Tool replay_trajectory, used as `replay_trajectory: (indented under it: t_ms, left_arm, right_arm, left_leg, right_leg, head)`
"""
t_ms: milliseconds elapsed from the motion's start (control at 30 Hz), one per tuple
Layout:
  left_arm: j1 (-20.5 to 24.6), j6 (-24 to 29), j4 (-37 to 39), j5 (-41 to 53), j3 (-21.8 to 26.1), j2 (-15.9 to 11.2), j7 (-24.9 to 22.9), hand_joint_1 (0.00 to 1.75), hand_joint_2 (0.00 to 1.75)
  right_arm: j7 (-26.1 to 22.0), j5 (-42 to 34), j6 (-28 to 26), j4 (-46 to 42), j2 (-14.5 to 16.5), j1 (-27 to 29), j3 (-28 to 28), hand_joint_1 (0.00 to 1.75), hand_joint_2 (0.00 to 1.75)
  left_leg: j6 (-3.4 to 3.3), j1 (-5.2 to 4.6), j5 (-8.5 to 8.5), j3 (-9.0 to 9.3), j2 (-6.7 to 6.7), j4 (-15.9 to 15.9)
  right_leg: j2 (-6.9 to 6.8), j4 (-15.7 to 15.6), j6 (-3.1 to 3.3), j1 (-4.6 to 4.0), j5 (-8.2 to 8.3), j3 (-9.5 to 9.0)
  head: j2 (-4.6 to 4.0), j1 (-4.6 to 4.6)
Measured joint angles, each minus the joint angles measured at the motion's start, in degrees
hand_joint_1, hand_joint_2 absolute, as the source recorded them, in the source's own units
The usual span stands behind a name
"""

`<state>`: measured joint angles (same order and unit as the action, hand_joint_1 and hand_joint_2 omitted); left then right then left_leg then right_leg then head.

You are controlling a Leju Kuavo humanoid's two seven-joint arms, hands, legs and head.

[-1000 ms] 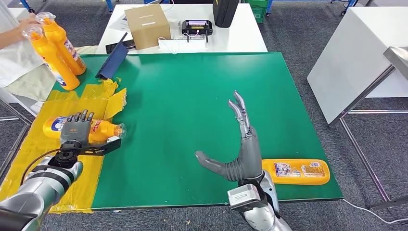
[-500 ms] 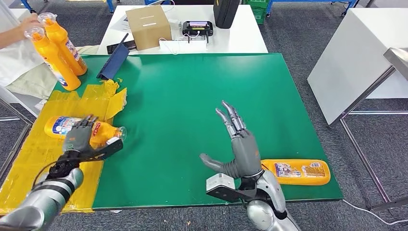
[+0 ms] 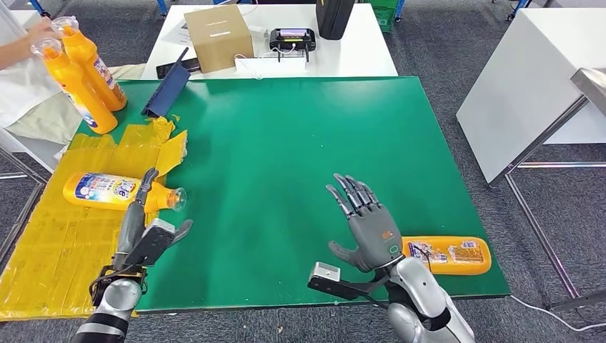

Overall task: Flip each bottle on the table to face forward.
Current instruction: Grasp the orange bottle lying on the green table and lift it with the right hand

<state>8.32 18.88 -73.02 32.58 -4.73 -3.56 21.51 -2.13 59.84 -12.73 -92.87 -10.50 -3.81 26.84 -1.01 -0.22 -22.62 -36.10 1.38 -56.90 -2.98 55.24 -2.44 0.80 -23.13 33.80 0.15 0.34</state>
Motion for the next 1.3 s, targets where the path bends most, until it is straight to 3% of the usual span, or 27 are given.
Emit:
replay_trajectory:
  t_ms: [200,500,767,1300]
  left_arm:
    - [-5.4,-4.0,-12.6,-3.9,-0.1,2.4,0.4,0.0,1.75]
    - [-7.1,-5.5,-16.7,-9.3,-1.4,3.6,1.8,0.0,1.75]
    - [-7.3,-6.3,-17.7,-11.0,-2.7,3.8,1.6,0.0,1.75]
    - [-7.4,-6.3,-17.7,-11.5,-4.0,4.2,1.2,0.0,1.75]
  right_arm:
    - [-0.7,-0.6,4.5,2.4,-6.3,2.8,-4.8,0.0,1.75]
    - [-2.0,-5.0,7.3,6.4,-11.1,6.8,-12.7,0.0,1.75]
    - [-1.8,-4.7,7.2,9.6,-12.2,8.6,-17.0,0.0,1.75]
    - [2.2,0.2,6.7,12.9,-12.5,8.6,-19.1,0.0,1.75]
  left_leg:
    - [-0.1,-0.15,-0.06,-0.11,-0.12,0.0]
    - [-0.11,-0.14,-0.06,-0.1,-0.21,0.0]
    - [-0.12,-0.15,-0.07,-0.11,-0.22,0.0]
    - [-0.12,-0.15,-0.06,-0.11,-0.22,0.0]
  right_leg:
    - [-0.03,0.0,-0.05,0.15,0.0,0.04]
    - [-0.03,0.0,-0.11,0.15,-0.02,0.04]
    - [-0.03,0.0,-0.17,0.16,-0.07,0.02]
    - [-0.03,0.0,-0.18,0.16,-0.07,0.0]
  head:
    - [0.0,0.01]
    - [0.0,-0.01]
    - [0.0,-0.02]
    - [0.0,-0.02]
